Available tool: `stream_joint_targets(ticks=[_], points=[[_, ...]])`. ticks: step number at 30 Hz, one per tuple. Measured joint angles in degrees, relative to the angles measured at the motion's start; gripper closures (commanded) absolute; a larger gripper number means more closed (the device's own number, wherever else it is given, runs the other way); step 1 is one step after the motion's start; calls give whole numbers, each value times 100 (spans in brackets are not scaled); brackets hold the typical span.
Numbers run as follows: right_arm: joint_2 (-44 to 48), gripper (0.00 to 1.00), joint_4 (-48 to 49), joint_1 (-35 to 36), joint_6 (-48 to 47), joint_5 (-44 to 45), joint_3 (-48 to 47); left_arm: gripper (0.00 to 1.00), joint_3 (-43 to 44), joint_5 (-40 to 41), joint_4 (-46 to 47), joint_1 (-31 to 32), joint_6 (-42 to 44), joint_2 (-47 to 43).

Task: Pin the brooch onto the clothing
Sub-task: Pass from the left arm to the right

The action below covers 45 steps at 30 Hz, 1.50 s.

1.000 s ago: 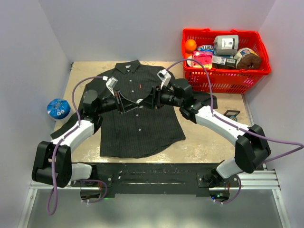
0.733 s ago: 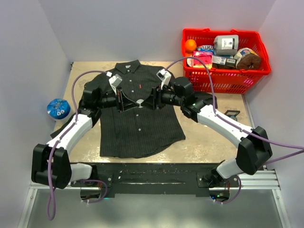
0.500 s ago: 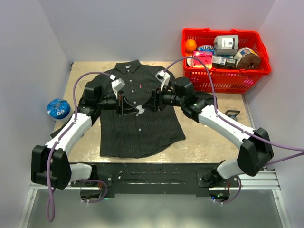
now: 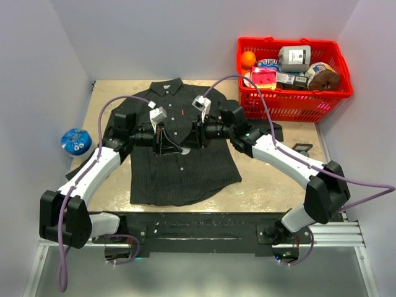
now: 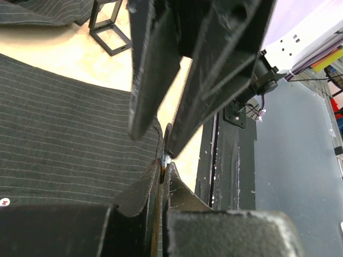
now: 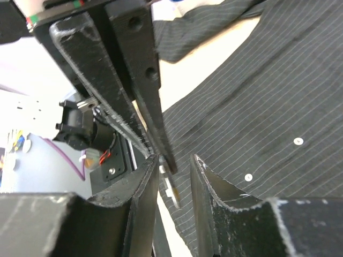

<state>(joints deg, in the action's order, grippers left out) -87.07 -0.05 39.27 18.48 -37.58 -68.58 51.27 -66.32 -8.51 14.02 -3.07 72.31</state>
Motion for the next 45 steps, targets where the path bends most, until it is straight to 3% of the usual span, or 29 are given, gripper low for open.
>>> stream_joint_targets(ticks=[7, 11, 15, 16, 19, 22, 28, 33, 45], points=[[-11, 81, -140, 59, -103, -94, 0, 100, 2, 83, -50, 39, 63, 7], [-11, 99, -166, 59, -131, -98, 2, 100, 4, 111, -59, 61, 79, 7], [-11, 100, -160, 59, -138, -138, 4, 98, 4, 136, -85, 61, 79, 7], [-11, 100, -157, 59, -138, -133, 4, 77, 4, 136, -85, 61, 79, 7], [2, 100, -114, 59, -96, 35, 28, 44, 4, 181, -61, 61, 76, 7], [48, 100, 13, 76, 74, 385, 120, 35, 0, 195, 131, 59, -76, -20], [317, 100, 944, 81, 822, 802, 470, 39, -308, 70, 1252, 7, -800, -323], [612, 100, 1609, 81, 1202, 966, 621, 58, -437, 92, 1884, -50, -1309, -334], [809, 100, 1945, 81, 1401, 1095, 798, 63, -1141, 50, 4148, -260, -3145, -332]])
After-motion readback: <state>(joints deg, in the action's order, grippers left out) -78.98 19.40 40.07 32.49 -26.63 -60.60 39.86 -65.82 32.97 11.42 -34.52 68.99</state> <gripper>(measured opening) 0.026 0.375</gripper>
